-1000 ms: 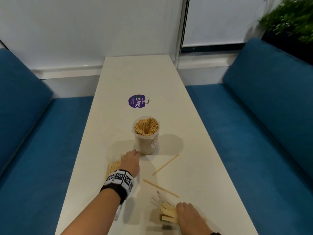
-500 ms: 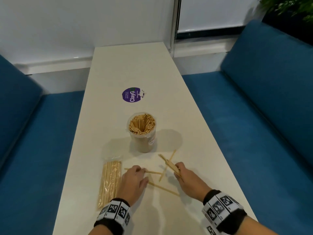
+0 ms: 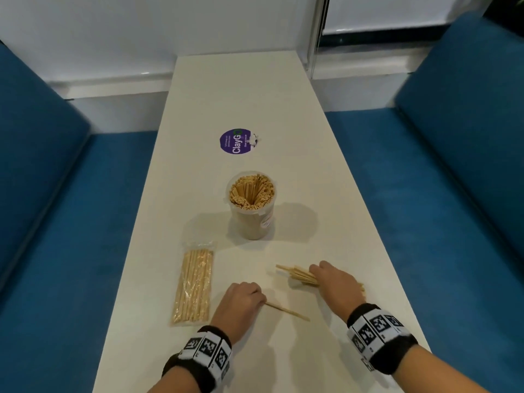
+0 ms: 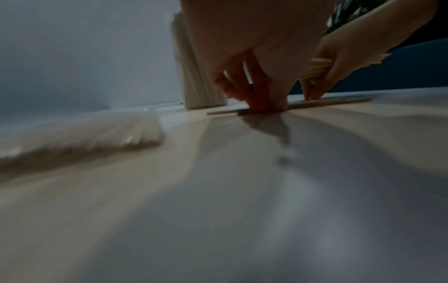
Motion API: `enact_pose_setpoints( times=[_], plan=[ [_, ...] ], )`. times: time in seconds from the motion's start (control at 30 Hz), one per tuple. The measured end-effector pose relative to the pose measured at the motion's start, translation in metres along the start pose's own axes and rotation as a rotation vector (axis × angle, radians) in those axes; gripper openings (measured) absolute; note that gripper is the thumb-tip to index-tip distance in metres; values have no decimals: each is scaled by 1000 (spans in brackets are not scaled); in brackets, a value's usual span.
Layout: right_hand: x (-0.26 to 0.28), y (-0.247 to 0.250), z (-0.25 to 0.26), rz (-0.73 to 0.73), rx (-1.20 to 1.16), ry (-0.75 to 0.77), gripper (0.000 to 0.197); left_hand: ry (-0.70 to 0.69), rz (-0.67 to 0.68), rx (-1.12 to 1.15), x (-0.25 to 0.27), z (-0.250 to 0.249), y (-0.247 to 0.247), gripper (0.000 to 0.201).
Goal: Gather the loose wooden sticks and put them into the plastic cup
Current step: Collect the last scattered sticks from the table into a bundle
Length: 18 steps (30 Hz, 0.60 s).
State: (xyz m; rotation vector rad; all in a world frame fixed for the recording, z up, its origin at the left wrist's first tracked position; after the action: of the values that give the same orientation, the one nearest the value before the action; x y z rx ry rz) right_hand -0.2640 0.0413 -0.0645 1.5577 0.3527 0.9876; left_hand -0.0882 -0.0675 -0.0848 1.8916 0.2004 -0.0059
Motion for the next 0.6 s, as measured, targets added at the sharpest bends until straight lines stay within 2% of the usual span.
enact_pose_setpoints(
  times=[0.1, 0.17, 0.23, 0.3, 0.37, 0.47, 0.6],
  plan=[
    [6, -6, -8, 10, 18, -27, 25, 33, 125, -54, -2, -5, -8, 25],
    [9, -15, -10, 13, 12, -38, 24, 106, 218, -63, -1, -6, -16, 34],
    [13, -20, -10, 5, -42, -59, 22, 169, 205, -41, -1, -6, -16, 35],
    [16, -18, -10, 21, -124, -107, 15, 255, 113, 87, 3, -8, -5, 23],
    [17, -12, -11, 88, -381, -204, 7, 413, -15, 275, 7, -3, 5, 5],
    [20, 3, -1, 172, -868, -261, 9, 601, -201, 598, 7, -7, 23, 8],
    [30, 21, 29, 257, -1327, -211, 20, 626, -358, 947, -5, -24, 50, 12]
  ],
)
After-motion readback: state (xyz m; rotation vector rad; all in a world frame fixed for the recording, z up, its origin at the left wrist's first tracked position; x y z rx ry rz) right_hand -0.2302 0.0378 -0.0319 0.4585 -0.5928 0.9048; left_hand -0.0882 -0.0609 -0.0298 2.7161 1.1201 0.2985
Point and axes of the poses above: each hand's wrist, its own x-axis away from the middle knuckle, its own y-axis out of the back of the hand, z = x × y, the point moved 3 cm from there along -x, towards the middle knuckle, and after that the axes turned 12 degrees about -y, right-handed, at the moved point
